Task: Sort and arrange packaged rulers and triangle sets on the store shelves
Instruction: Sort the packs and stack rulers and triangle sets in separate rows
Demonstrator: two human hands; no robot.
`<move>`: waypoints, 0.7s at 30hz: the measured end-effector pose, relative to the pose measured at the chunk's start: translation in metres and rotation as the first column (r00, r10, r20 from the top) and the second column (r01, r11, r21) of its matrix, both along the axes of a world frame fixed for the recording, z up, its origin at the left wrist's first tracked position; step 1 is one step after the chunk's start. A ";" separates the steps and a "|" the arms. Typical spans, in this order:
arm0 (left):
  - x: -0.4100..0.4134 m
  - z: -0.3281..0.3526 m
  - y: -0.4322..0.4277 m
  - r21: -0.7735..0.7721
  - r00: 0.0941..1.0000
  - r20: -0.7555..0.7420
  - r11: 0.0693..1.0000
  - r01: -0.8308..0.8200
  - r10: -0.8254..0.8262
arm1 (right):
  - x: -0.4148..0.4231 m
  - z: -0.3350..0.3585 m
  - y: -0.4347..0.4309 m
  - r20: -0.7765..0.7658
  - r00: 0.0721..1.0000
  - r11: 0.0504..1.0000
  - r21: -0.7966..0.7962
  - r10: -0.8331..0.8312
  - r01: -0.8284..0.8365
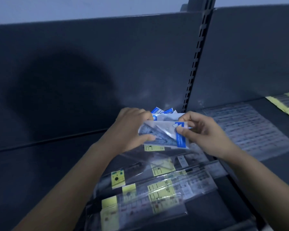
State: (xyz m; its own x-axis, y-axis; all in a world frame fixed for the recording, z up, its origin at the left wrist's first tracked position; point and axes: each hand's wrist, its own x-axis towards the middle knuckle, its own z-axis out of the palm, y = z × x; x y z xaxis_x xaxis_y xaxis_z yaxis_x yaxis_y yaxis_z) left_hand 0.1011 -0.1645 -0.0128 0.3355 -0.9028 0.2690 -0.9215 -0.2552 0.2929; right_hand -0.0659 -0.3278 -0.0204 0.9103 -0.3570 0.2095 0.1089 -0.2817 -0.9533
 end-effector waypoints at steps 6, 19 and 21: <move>0.001 0.017 0.012 0.013 0.983 -0.175 0.998 -0.059 0.060 | 0.000 -0.004 -0.024 -0.050 0.875 0.876 -0.021 -0.482 0.481; 0.001 0.029 0.032 0.186 0.933 -0.310 0.974 -0.131 0.184 | 0.025 -0.031 -0.048 -0.277 0.680 0.612 -0.726 -0.679 0.315; 0.000 0.028 0.032 0.165 0.930 -0.325 0.978 -0.124 0.173 | 0.022 -0.032 -0.047 -0.143 0.795 0.697 -0.588 -0.590 0.411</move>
State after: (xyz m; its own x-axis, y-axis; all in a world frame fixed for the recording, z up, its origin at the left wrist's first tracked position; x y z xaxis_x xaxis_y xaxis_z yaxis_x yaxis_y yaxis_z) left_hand 0.1010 -0.1324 0.0152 0.5172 -0.8558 -0.0075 -0.7236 -0.4419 0.5301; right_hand -0.0441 -0.3753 -0.0523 0.6700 -0.7003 0.2464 -0.4550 -0.6497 -0.6090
